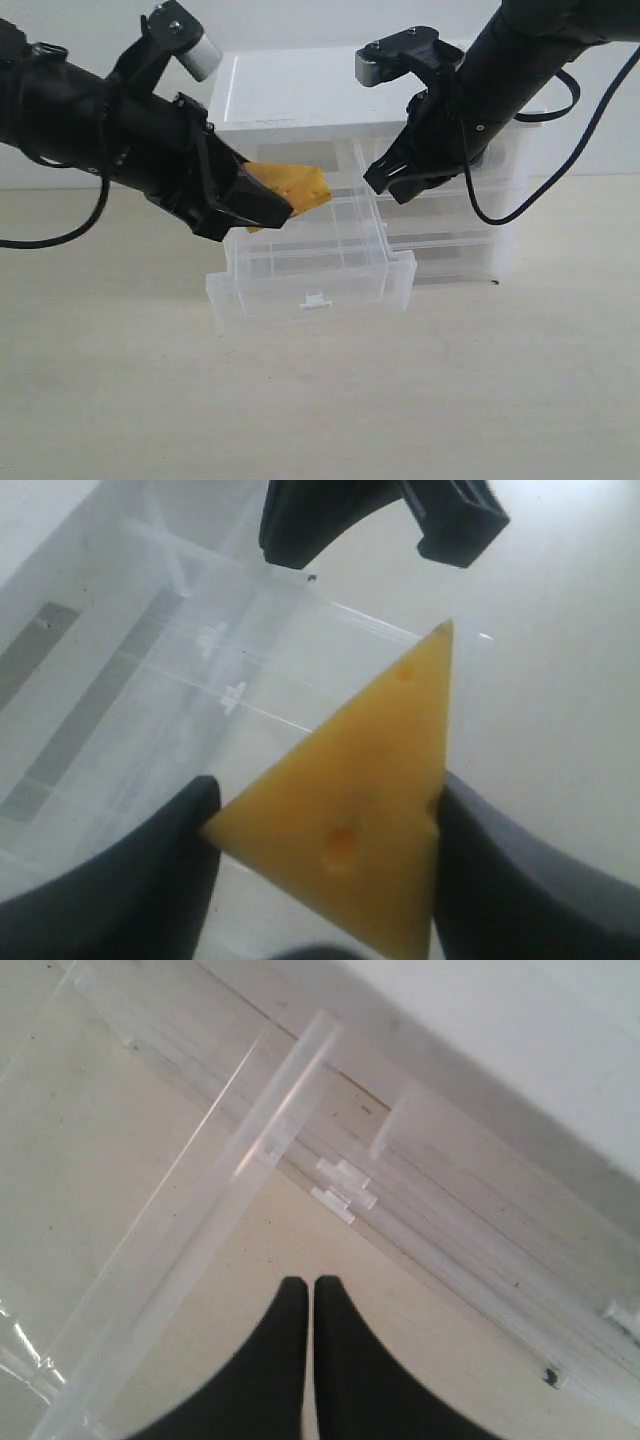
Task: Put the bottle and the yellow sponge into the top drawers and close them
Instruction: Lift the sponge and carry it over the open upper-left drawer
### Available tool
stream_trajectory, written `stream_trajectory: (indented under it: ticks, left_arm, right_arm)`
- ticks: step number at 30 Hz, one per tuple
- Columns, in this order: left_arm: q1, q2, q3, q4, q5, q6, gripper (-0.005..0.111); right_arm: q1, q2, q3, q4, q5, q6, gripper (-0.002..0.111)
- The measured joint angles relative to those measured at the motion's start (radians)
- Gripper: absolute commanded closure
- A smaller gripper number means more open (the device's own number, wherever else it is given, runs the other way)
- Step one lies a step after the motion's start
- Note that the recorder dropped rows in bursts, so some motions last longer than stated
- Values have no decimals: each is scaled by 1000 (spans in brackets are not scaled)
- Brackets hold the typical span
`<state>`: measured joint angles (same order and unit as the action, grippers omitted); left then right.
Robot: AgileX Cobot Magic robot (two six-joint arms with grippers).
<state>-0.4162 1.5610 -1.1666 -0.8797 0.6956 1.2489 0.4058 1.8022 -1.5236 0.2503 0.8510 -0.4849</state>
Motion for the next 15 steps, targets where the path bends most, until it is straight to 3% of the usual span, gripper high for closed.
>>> stream_trajectory:
  ticks: [10, 13, 15]
  left_arm:
    - [-56, 98, -66, 1, -84, -9, 102]
    - [-57, 110, -69, 27, -96, -11, 83]
    - [-57, 110, -69, 40, -103, -16, 62]
  right_arm:
    - [0, 0, 0, 0, 0, 0, 108]
    - [0, 0, 0, 0, 0, 0, 108]
    - [0, 0, 0, 0, 0, 0, 108]
